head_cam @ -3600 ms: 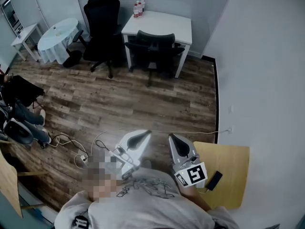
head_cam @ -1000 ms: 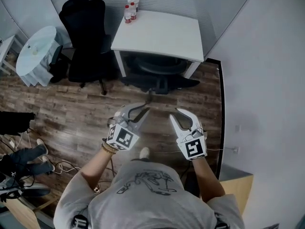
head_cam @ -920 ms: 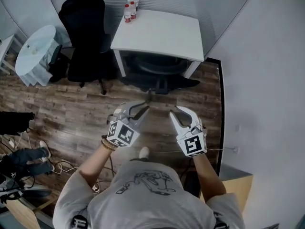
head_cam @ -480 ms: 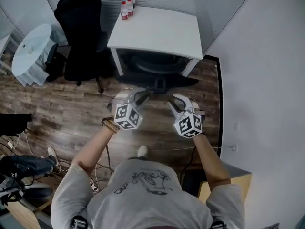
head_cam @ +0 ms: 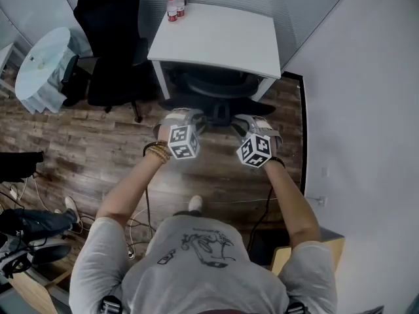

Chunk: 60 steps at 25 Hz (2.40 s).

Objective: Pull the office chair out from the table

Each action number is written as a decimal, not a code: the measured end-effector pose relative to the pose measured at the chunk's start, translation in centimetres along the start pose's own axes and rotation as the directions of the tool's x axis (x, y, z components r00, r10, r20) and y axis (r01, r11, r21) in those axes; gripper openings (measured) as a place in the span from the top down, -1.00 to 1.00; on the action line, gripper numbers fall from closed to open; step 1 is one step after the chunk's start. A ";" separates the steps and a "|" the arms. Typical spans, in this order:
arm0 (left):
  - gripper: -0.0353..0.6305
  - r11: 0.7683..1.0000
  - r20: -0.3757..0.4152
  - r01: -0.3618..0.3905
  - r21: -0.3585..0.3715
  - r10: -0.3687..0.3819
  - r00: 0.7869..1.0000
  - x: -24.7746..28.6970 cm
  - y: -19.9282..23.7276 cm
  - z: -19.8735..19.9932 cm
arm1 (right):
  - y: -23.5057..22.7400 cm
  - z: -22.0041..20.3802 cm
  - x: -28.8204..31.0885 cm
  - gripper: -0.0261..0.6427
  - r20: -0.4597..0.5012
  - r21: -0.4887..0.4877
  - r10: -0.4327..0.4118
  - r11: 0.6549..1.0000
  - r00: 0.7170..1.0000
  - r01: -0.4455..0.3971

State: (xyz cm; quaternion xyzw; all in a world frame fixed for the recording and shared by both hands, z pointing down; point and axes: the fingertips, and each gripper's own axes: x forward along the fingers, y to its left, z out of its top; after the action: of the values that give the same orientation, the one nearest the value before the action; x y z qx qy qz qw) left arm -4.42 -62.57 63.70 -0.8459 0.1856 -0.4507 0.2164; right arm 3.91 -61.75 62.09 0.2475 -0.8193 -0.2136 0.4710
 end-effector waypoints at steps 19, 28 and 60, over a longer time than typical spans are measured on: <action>0.41 0.987 -0.210 0.145 0.074 -0.126 0.969 7.6 -0.6 -4.1 | 0.4 -8.8 7.9 0.47 -0.248 -0.115 0.144 0.978 0.958 -0.177; 0.62 0.984 -0.200 0.161 0.076 -0.144 0.969 7.6 -0.9 -4.7 | 0.8 -9.1 8.3 0.62 -0.276 -0.141 0.148 0.971 0.950 -0.192; 0.64 0.976 -0.270 0.214 0.044 -0.195 0.943 4.4 -3.8 -6.9 | 4.9 -5.9 6.9 0.63 -0.308 -0.059 0.180 0.976 0.934 -0.208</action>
State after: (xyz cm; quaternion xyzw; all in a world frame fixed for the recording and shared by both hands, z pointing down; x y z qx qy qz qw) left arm -7.44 -62.99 72.18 -0.7845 0.1074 -0.5859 0.1725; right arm 5.09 -62.74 72.30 0.1734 -0.7478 -0.1628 0.6198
